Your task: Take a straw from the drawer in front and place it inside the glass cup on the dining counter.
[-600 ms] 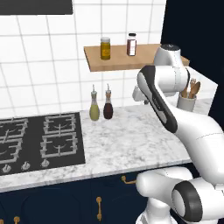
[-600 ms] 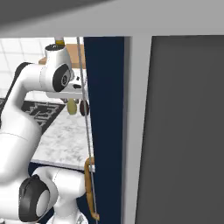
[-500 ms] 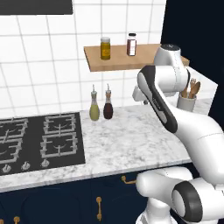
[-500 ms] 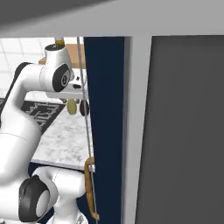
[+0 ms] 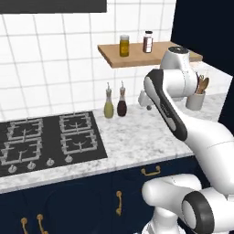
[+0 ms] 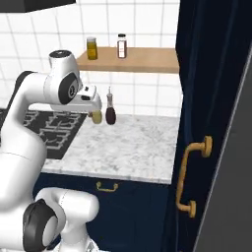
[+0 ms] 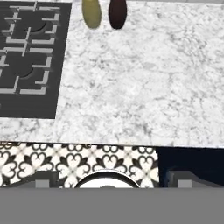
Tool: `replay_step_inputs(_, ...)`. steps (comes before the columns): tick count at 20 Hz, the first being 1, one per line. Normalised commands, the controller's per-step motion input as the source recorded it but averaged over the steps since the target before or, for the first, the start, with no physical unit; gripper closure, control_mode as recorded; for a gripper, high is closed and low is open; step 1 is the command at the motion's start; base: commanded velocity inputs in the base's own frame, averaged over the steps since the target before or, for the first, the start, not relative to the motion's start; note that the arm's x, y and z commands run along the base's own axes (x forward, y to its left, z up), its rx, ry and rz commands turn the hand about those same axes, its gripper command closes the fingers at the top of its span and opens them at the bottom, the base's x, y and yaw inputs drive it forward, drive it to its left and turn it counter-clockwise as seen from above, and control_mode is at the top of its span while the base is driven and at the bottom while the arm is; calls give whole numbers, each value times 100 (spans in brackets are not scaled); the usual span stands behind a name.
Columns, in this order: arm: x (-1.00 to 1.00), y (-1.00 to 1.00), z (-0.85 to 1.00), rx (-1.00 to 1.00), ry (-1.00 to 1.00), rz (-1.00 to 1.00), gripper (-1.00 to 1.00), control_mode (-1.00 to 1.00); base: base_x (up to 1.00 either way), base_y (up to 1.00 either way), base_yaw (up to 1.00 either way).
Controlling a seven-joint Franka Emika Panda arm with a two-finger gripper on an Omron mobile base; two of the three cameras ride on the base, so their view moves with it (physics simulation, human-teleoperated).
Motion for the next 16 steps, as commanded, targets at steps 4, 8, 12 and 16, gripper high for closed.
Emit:
replay_step_inputs(4, 0, 0, 0, 0, 0, 0, -100, 100, 0, 100, -34)
replay_step_inputs(8, 0, 0, 0, 0, 0, 0, -100, 100, -3, 93, -52)
replay_step_inputs(12, 0, 0, 0, 0, 0, 0, -100, 100, 0, 81, -61)
replay_step_inputs(16, 0, 0, 0, 0, 0, 0, -100, 100, 0, 48, -58)
